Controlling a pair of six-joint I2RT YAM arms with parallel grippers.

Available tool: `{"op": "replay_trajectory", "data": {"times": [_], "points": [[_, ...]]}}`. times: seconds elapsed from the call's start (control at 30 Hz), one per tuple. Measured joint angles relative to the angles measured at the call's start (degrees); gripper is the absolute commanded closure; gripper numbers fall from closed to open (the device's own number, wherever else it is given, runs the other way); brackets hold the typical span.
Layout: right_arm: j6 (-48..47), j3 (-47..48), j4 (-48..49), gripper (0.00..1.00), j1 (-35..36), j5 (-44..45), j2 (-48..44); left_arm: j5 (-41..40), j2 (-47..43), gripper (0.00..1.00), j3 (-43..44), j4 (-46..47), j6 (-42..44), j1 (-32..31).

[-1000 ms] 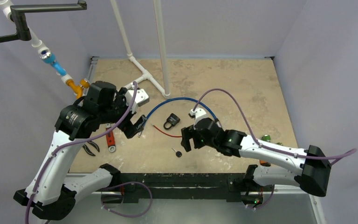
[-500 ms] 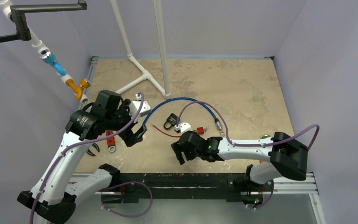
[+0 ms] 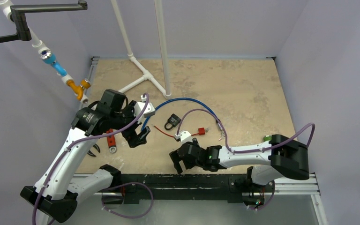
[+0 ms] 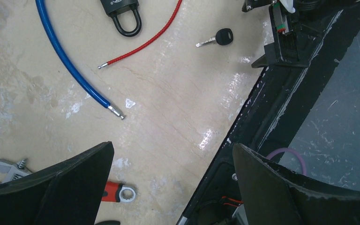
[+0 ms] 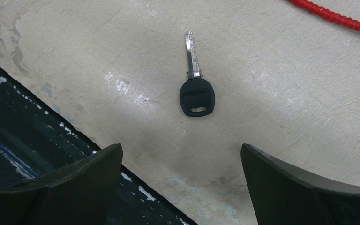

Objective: Unlock with the key

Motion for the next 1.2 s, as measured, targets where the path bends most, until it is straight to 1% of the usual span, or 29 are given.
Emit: {"op": "replay_trajectory", "data": {"times": [0.3, 0.4, 0.63, 0.83, 1.0, 1.1, 1.2], "points": [[-1.4, -0.11, 1.77, 0.01, 0.24, 5.64, 2.08, 1.01, -0.09, 0.0, 0.0, 0.48, 0.46, 0.02], [-2.84, -0.11, 2.82, 0.02, 0.24, 5.79, 1.62, 1.22, -0.09, 0.0, 0.0, 0.37, 0.52, 0.02], [-5.07, 0.13, 5.49, 0.06, 0.24, 5.81, 1.4, 1.46, -0.09, 0.0, 0.0, -0.33, 1.49, 0.02], [-5.49, 0.92, 6.32, 0.14, 0.24, 5.81, 2.71, 1.68, -0.11, 0.0, 0.11, -0.98, 2.08, 0.02], [-6.4, 0.96, 6.75, 0.24, 0.24, 5.35, 4.17, 1.68, -0.17, 0.0, 0.28, -1.31, 2.62, 0.02], [-6.93, 0.98, 6.91, 0.33, 0.24, 4.39, 5.49, 1.68, -0.33, 0.0, 0.9, -1.57, 3.06, 0.02], [-7.63, 1.22, 7.13, 0.39, 0.24, 4.31, 6.64, 1.66, -0.7, 0.0, 1.46, -1.7, 3.37, 0.02]]}}
